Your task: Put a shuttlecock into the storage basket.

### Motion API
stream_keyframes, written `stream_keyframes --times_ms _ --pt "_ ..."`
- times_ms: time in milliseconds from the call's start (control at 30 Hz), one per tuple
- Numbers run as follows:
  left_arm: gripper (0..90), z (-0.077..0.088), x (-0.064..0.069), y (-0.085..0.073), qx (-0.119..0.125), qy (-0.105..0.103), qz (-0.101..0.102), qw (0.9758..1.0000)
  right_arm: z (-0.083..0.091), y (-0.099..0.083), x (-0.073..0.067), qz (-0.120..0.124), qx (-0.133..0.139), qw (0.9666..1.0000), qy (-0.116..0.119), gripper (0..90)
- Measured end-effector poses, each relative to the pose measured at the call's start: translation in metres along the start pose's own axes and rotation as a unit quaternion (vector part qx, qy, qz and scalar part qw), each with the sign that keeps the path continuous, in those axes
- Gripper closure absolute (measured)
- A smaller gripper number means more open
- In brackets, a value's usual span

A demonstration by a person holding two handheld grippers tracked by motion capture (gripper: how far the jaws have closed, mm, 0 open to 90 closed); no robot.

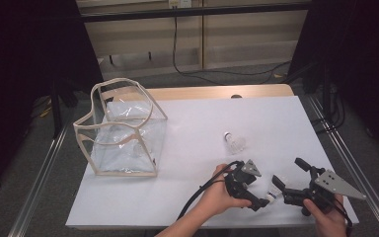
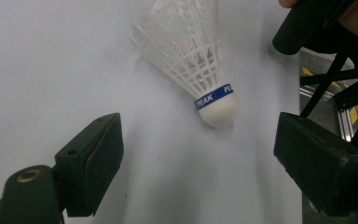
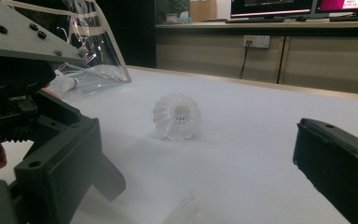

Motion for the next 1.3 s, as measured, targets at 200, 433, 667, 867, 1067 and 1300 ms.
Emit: stream_keyframes --times_ms 200,433,667,867,1067,1300 --pt "18.1 0.0 0.001 0.0 -0.003 0.005 -0.002 1.0 0.0 0.0 0.0 0.0 -0.001 1.0 -0.001 1.0" --pt "20.5 -0.004 0.003 0.001 -0.004 0.007 -0.003 1.0 0.0 0.0 0.0 -0.002 0.0 1.0 -0.001 1.0" --pt "25.5 -0.007 0.005 0.002 -0.002 0.008 -0.003 1.0 0.001 0.0 0.001 -0.001 0.001 1.0 -0.002 1.0" --pt "29.4 -0.014 0.009 0.003 -0.003 0.003 -0.002 1.0 0.001 0.0 0.002 0.0 0.0 1.0 -0.003 1.0" --pt "32.9 -0.019 0.011 0.005 -0.009 0.004 -0.006 0.9999 0.002 0.0 0.002 -0.001 0.001 1.0 -0.002 1.0" --pt "39.9 -0.023 0.011 0.006 0.0 0.01 -0.003 0.9999 0.002 0.0 0.003 -0.001 0.002 1.0 -0.005 1.0"
Point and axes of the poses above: each handheld gripper's, and its own axes: z roughly backward along the jaws, y roughly out of its top, x roughly to its right, the point moved 8 cm from there along -z, roughly forward along the jaws, and after that the axes turned 4 degrees about y, right-handed, at the moved point
